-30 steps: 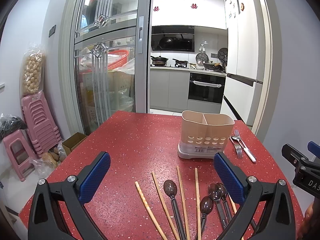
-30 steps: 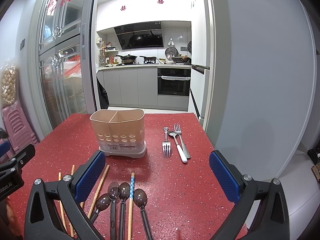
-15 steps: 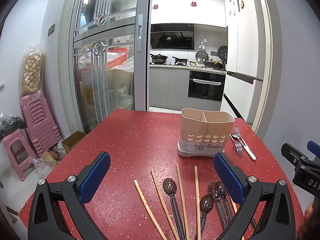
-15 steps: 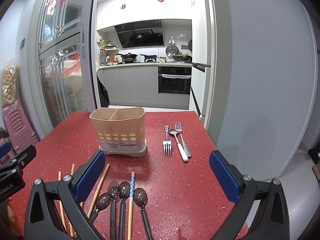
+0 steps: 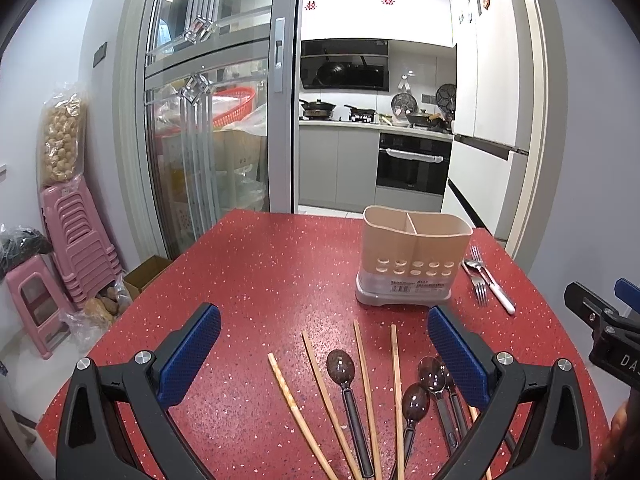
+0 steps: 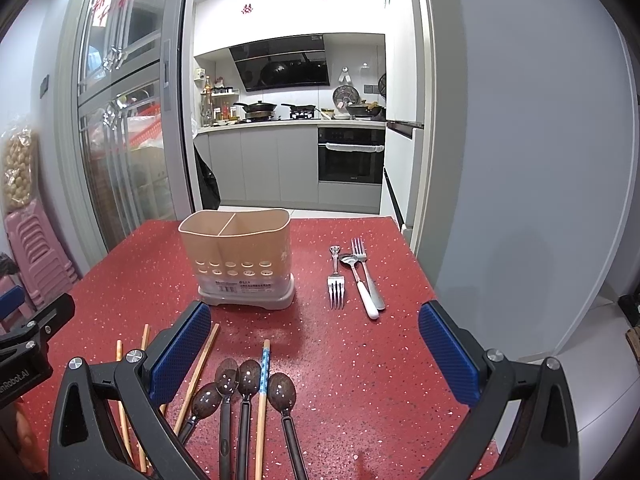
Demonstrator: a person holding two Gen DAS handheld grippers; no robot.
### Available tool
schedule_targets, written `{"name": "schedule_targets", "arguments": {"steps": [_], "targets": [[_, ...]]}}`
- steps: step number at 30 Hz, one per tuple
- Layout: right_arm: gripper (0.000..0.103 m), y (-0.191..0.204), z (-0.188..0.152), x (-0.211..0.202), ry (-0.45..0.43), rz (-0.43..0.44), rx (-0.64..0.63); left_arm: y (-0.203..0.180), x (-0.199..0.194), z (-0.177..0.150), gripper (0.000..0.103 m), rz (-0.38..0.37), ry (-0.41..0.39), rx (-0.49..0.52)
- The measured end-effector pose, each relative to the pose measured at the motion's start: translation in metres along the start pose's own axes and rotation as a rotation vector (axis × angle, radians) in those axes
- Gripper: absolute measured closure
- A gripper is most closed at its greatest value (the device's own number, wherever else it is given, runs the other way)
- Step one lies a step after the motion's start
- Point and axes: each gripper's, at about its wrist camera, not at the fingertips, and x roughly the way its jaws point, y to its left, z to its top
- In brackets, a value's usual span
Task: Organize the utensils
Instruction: 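Grasp a brown spoon with the right tool while the left tool grasps a yellow chopstick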
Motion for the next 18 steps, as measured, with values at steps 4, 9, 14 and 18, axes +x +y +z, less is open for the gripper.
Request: {"name": "schedule_targets", "arguments": {"steps": [4,9,14,18], "targets": [[0.000,-0.003,-0.001,0.009,0.034,0.017,0.006,0.006,0.010,-0.003,0.000,0.010,0.048,-0.012],[0.000,-0.009,-0.004,0.028,0.117,0.033,-0.008,0.025,0.032,-0.012,0.000,0.028,0.152,-0.067],[0.000,-0.021,-0.020,0.063,0.290,0.069,-0.002,0.046,0.062,-0.032,0.000,0.049,0.304,-0.099],[0.000,-0.028,-0.040,0.089,0.427,0.085,-0.001,0.059,0.088,-0.052,0.000,0.077,0.429,-0.136]]}}
